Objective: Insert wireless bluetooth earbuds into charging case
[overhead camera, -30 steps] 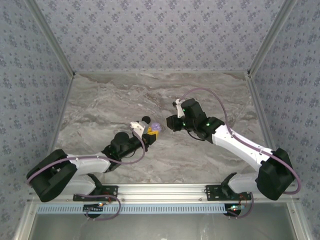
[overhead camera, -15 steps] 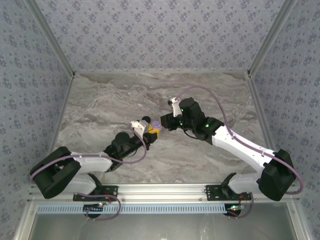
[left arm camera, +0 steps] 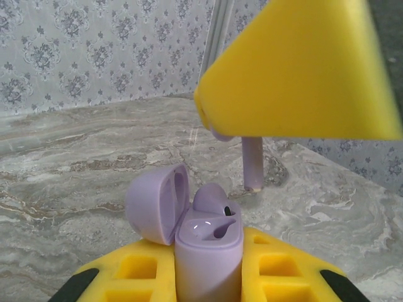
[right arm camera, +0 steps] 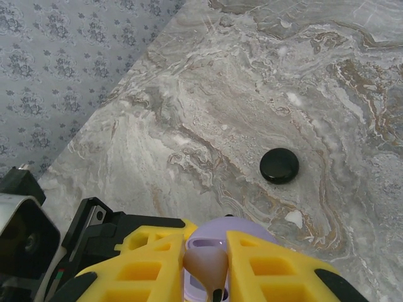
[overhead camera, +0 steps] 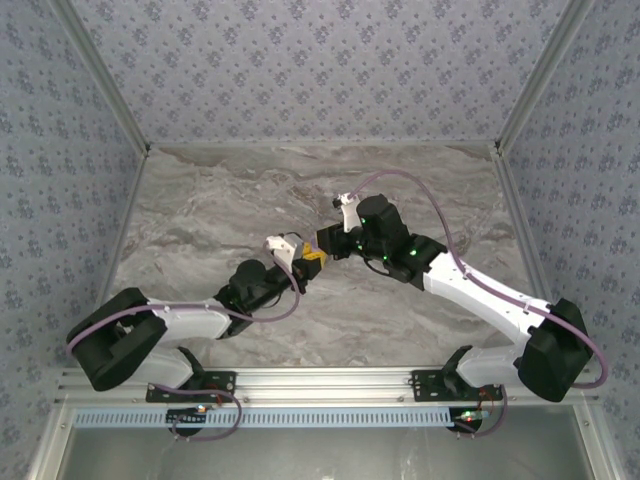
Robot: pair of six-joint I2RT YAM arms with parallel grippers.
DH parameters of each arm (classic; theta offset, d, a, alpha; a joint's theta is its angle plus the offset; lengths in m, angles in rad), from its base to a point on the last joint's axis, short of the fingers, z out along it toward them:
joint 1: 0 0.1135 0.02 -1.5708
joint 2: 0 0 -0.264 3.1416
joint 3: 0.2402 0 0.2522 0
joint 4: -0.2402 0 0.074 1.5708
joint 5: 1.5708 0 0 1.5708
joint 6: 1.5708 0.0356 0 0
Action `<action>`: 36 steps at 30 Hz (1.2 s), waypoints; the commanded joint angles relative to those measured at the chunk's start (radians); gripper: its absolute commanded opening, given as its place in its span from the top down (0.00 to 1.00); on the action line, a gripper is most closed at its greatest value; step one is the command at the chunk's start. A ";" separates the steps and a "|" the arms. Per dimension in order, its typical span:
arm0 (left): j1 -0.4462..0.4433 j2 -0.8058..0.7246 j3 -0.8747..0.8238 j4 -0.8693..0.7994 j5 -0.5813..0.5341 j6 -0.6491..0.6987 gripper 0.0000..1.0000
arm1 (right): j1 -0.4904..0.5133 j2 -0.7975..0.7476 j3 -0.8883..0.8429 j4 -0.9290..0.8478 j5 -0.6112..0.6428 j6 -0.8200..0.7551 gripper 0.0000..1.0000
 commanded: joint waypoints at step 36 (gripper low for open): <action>-0.007 0.001 0.053 0.036 0.035 -0.084 0.84 | 0.014 0.030 0.023 0.014 0.039 -0.018 0.78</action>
